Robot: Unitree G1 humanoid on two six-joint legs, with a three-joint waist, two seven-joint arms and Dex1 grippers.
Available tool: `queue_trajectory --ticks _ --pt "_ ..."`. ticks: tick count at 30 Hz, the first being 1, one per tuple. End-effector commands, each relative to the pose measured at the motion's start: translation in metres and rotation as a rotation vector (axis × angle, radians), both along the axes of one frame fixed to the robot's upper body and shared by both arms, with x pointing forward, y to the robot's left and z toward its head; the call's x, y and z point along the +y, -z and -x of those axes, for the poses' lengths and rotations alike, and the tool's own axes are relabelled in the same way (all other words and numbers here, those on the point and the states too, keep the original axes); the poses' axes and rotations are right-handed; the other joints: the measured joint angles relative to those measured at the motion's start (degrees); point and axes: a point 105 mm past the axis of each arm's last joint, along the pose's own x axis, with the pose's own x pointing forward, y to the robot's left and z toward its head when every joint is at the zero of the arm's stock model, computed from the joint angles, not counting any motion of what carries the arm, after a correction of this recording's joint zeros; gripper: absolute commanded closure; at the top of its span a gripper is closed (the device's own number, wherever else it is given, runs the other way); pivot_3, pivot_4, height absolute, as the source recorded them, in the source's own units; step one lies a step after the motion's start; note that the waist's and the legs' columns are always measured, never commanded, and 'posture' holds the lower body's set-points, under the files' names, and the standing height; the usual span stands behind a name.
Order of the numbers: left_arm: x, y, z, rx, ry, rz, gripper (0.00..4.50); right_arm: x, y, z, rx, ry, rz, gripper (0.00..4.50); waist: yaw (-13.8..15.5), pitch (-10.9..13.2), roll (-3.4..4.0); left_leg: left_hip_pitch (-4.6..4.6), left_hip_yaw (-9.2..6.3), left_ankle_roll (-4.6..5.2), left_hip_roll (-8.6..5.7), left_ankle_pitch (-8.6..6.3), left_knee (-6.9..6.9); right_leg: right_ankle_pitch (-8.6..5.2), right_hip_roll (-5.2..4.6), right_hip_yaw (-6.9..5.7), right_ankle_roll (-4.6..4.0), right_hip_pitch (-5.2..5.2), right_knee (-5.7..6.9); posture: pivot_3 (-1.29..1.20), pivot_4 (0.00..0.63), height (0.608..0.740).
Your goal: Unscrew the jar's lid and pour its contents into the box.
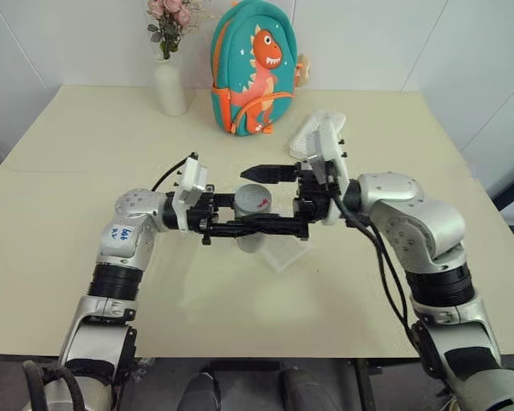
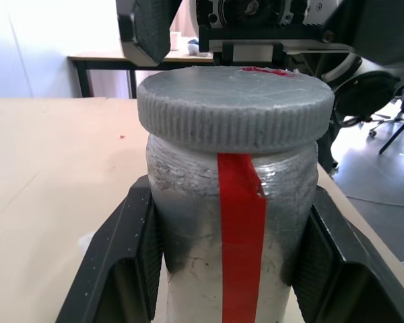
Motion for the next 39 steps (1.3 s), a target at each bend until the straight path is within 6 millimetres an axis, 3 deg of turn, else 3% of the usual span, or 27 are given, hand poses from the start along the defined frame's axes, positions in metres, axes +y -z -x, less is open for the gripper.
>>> queue_trajectory --ticks 1,18,39 --pt "-0.009 -0.015 0.004 -0.067 0.037 0.015 2.44 0.007 -0.006 -0.006 -0.052 0.024 -0.016 0.02 0.0 0.0 0.00 0.00 0.00 0.00 0.00 0.00 0.00 0.00 0.00 0.00 0.00 0.00 0.01 0.00 0.150 0.740" --pt "-0.008 -0.011 0.010 -0.072 0.052 0.000 2.44 0.009 -0.006 -0.016 -0.065 0.032 -0.012 0.02 0.0 0.0 0.00 -0.01 -0.02 0.00 0.00 0.00 0.01 0.00 0.00 -0.03 0.00 0.00 0.03 0.00 0.150 0.740" --pt "0.005 -0.011 0.006 -0.064 -0.009 0.000 2.44 -0.025 0.000 -0.022 -0.059 0.126 0.053 0.02 0.0 0.0 0.00 -0.02 -0.03 0.00 0.00 0.00 0.01 0.00 0.00 -0.02 0.00 0.00 0.02 0.00 0.150 0.740"
